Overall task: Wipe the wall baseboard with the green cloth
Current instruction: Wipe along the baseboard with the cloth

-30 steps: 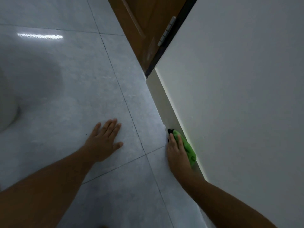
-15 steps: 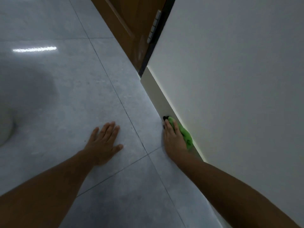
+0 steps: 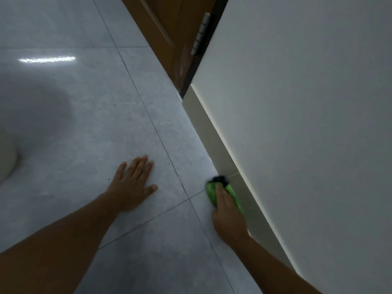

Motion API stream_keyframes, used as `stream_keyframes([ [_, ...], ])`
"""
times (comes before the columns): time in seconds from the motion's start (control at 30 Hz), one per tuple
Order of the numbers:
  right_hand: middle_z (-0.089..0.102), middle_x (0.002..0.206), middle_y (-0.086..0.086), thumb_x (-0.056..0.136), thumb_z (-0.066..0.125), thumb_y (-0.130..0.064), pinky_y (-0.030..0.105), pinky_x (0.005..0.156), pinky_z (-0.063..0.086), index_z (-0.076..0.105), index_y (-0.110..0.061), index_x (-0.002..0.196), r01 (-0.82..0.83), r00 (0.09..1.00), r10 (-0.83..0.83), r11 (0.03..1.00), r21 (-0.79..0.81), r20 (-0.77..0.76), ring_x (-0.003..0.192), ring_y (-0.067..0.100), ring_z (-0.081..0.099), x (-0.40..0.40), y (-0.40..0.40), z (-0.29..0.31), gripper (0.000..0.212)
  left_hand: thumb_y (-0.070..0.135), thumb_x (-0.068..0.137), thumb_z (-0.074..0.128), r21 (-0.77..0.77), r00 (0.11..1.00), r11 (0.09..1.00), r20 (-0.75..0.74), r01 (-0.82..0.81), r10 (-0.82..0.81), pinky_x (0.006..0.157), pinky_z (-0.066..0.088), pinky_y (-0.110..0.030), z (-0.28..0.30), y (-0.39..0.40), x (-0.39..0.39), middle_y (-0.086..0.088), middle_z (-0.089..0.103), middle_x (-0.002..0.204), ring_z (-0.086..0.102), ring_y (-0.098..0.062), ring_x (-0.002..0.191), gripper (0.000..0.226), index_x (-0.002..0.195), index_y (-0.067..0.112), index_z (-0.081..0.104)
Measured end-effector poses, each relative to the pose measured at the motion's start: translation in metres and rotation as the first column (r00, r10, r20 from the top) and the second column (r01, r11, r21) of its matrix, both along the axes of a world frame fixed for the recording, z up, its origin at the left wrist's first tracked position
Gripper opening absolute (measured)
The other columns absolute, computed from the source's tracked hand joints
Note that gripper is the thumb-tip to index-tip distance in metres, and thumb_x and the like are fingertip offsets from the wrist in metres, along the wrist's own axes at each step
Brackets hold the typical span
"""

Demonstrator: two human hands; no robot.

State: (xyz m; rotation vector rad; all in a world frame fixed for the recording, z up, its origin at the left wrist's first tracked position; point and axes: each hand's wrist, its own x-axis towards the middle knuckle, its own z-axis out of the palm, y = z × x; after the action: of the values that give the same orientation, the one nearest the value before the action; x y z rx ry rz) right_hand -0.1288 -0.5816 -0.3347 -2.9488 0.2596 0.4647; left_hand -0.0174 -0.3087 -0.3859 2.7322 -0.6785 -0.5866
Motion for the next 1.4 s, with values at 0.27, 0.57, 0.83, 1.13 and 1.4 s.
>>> stream_keyframes([
  [0.27, 0.052, 0.136, 0.019, 0.082, 0.038, -0.016, 0.042, 0.084, 0.05, 0.064, -0.004, 0.117, -0.112, 0.96, 0.193, 0.93, -0.351, 0.204, 0.109, 0.036, 0.054, -0.083, -0.042, -0.001, 0.046, 0.072, 0.066, -0.031, -0.046, 0.989, 0.998, 0.141, -0.039, 0.046, 0.109, -0.016, -0.037, -0.01, 0.005, -0.004, -0.001, -0.02, 0.153, -0.021, -0.012, 0.137, 0.094, 0.143, 0.02, -0.017],
  [0.57, 0.06, 0.125, 0.019, 0.046, 0.081, 0.004, 0.039, 0.052, 0.058, 0.06, -0.001, 0.121, 0.102, 0.993, -0.114, 0.953, -0.284, -0.025, 0.089, 0.034, 0.065, -0.016, 0.003, 0.0, 0.078, 0.062, 0.093, 0.01, -0.001, 0.992, 0.998, 0.116, -0.056, 0.055, 0.111, -0.007, -0.035, -0.01, 0.001, -0.003, -0.011, 0.027, 0.153, 0.025, -0.024, 0.14, 0.076, 0.146, 0.01, 0.027],
  [0.83, 0.02, 0.151, 0.02, 0.092, 0.043, -0.001, 0.04, 0.083, 0.049, 0.018, -0.009, 0.146, -0.062, 0.976, 0.11, 0.967, -0.246, 0.186, 0.117, 0.031, 0.045, 0.167, 0.064, 0.005, 0.06, 0.068, 0.085, -0.004, -0.035, 0.988, 0.998, 0.145, -0.051, 0.056, 0.11, -0.013, -0.036, -0.013, 0.001, 0.0, -0.003, -0.002, 0.157, -0.003, -0.019, 0.143, 0.081, 0.148, 0.017, 0.002],
  [1.13, 0.054, 0.121, 0.012, 0.096, 0.029, -0.009, 0.033, 0.08, 0.046, 0.049, -0.005, 0.12, -0.078, 0.996, 0.051, 0.872, -0.483, -0.069, 0.101, 0.023, 0.058, 0.093, 0.037, -0.011, 0.032, 0.075, 0.062, -0.032, -0.057, 0.993, 0.998, 0.106, -0.037, 0.043, 0.107, -0.02, -0.037, -0.014, 0.001, -0.001, 0.0, -0.021, 0.152, -0.025, -0.011, 0.135, 0.096, 0.141, 0.021, -0.02],
  [1.4, 0.057, 0.12, 0.009, 0.096, 0.033, -0.015, 0.034, 0.09, 0.041, 0.045, -0.007, 0.124, -0.066, 0.993, 0.008, 0.861, -0.504, -0.117, 0.105, 0.022, 0.055, 0.058, 0.026, 0.01, 0.032, 0.072, 0.074, -0.022, -0.087, 0.988, 0.995, 0.14, -0.048, 0.06, 0.107, -0.021, -0.035, -0.013, 0.003, -0.003, -0.003, -0.008, 0.156, -0.015, -0.016, 0.139, 0.089, 0.145, 0.019, -0.007],
])
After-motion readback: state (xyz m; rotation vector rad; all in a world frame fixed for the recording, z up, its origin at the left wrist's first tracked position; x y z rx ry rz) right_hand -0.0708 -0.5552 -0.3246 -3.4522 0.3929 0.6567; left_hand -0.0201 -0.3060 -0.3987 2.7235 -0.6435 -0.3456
